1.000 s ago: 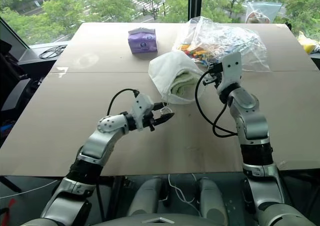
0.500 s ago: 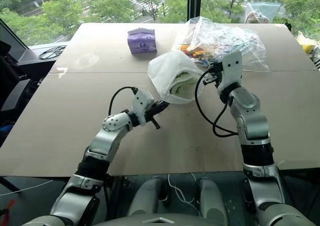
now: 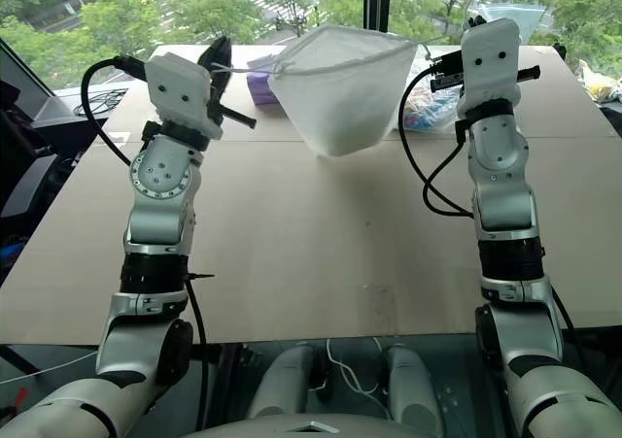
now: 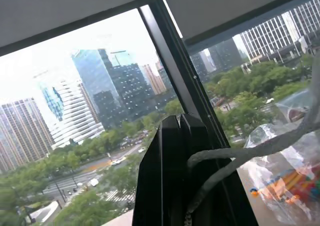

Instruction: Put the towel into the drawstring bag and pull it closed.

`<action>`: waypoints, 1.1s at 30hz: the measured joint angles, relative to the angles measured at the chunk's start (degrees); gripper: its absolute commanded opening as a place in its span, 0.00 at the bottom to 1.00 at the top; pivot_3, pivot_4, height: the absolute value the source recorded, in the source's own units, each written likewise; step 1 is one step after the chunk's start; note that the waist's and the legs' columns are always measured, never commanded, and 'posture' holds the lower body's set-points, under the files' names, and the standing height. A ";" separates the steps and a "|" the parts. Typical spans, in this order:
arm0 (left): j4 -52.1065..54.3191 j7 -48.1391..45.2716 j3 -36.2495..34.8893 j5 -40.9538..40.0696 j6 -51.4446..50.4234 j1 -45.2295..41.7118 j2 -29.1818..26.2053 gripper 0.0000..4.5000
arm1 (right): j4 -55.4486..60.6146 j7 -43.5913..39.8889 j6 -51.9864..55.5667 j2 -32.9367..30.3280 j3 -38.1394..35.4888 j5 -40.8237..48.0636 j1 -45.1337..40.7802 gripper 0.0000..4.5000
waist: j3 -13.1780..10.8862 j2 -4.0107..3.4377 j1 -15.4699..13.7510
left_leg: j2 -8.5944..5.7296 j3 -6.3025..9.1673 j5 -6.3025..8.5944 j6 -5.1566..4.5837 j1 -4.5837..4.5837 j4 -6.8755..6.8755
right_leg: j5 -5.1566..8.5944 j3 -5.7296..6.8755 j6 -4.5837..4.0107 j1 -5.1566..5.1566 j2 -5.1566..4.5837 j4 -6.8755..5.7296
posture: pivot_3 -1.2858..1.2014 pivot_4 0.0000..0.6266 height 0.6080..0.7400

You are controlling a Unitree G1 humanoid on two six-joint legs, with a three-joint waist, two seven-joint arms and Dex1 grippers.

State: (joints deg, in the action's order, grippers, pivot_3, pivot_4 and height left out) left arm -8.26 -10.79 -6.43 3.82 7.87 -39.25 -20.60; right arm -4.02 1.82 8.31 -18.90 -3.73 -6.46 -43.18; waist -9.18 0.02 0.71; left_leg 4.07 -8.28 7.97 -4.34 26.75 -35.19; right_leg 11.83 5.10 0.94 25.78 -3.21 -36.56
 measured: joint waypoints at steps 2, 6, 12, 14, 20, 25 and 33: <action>-2.38 2.45 -0.52 0.05 -1.14 0.03 1.08 0.00 | -0.94 0.77 0.01 0.02 -0.07 -0.20 0.12 0.00 | -0.01 0.02 -0.02 | 0.01 -0.01 0.00 0.00 0.01 -0.07 | 0.02 -0.02 0.06 0.00 0.02 -0.04 | 0.52 0.24 0.99; -4.29 6.36 -2.67 -1.38 -5.02 0.08 3.56 0.00 | -1.04 2.94 1.51 1.03 -1.53 -0.17 1.08 0.00 | -0.01 0.02 -0.01 | 0.04 0.00 0.00 0.00 0.00 -0.17 | 0.09 -0.03 0.17 0.00 0.02 -0.15 | 0.52 0.24 0.99; -3.64 11.80 -5.43 -3.64 -10.69 0.93 6.23 0.00 | -1.05 9.74 8.49 5.18 -7.21 1.75 2.28 0.00 | -0.01 0.02 0.04 | 0.06 0.01 0.00 0.00 -0.02 -0.18 | 0.00 -0.06 0.03 0.00 0.03 -0.20 | 0.52 0.24 0.99; -3.50 13.25 -5.81 -4.18 -12.21 1.44 6.89 0.00 | -1.05 11.13 9.83 5.62 -8.84 2.62 2.28 0.00 | -0.01 0.02 0.05 | 0.06 0.01 0.00 0.00 -0.02 -0.18 | -0.01 -0.05 0.02 0.00 0.04 -0.20 | 0.52 0.24 0.99; -3.64 19.49 -12.39 -13.17 -19.29 1.40 11.70 0.00 | -1.98 17.54 13.22 7.97 -14.72 7.22 1.68 0.00 | 0.00 0.03 0.06 | 0.06 0.03 0.00 0.00 -0.03 -0.23 | 0.00 -0.05 0.04 -0.03 0.06 -0.22 | 0.52 0.24 0.99; -3.64 23.75 -14.33 -15.36 -21.42 1.77 11.95 0.00 | -3.61 25.38 15.99 11.08 -22.95 14.38 -0.63 0.00 | 0.00 0.03 0.06 | 0.06 0.03 0.00 0.00 -0.04 -0.23 | -0.02 -0.05 0.04 -0.03 0.09 -0.23 | 0.52 0.24 0.99; -3.63 28.01 -15.58 -16.85 -21.78 3.66 11.76 0.00 | -3.93 35.41 18.55 13.10 -28.65 22.54 -1.60 0.00 | 0.00 0.02 0.09 | 0.07 0.04 0.00 0.00 -0.04 -0.23 | -0.03 -0.05 0.03 -0.04 0.08 -0.24 | 0.52 0.24 0.99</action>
State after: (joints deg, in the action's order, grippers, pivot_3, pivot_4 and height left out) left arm -11.89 17.22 -22.01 -13.03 -13.91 -35.59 -8.84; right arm -7.96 37.23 26.86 -5.79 -32.37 16.08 -44.78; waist -9.17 0.05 0.80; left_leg 4.14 -8.24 7.97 -4.34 26.71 -35.42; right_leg 11.81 5.04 0.98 25.74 -3.13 -36.80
